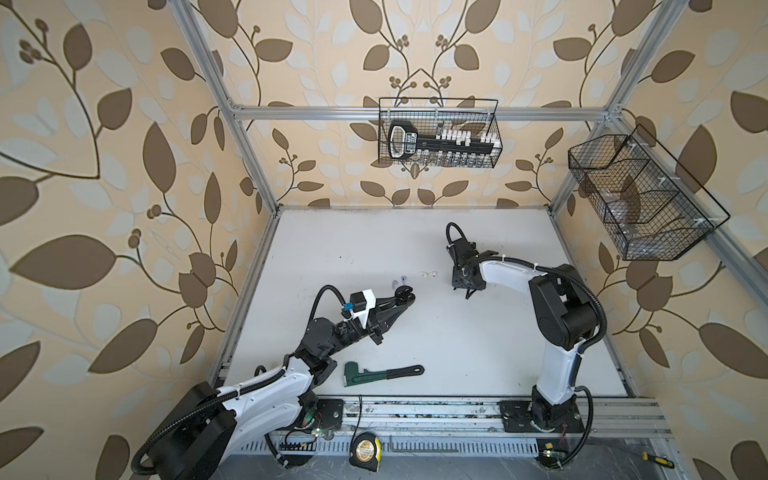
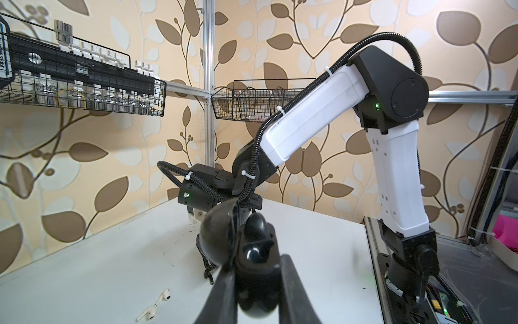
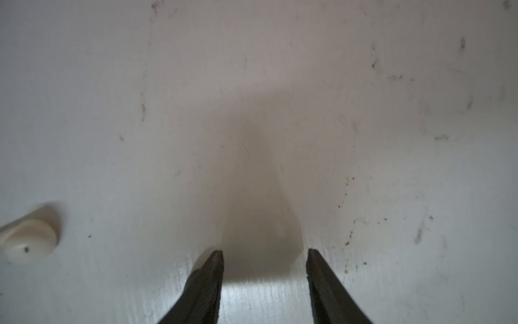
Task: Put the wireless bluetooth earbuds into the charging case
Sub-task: 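Lower the open right gripper around the black earbud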
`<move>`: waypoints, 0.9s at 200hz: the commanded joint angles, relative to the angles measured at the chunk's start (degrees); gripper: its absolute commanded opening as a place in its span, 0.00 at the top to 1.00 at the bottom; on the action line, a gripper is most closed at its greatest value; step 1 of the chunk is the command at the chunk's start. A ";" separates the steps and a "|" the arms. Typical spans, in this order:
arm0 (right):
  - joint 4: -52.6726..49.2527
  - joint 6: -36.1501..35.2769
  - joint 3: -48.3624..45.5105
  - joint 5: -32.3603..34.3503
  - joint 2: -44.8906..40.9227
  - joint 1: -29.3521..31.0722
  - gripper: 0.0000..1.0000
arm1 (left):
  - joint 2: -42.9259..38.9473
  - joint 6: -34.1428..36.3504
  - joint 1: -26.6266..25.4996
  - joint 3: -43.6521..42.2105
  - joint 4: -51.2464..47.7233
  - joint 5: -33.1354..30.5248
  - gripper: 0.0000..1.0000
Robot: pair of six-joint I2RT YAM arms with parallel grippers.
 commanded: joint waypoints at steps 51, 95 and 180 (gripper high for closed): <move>3.66 -0.19 -4.21 -1.44 -6.86 -0.04 0.40 | -1.00 1.19 0.32 1.03 1.61 1.23 1.00; 3.40 -0.96 -2.61 -3.96 -4.23 1.39 0.32 | -1.34 1.23 0.29 1.16 1.29 1.79 1.00; -1.80 -0.57 1.91 -2.43 1.85 1.86 0.40 | -1.48 1.42 0.30 1.38 0.91 2.06 1.00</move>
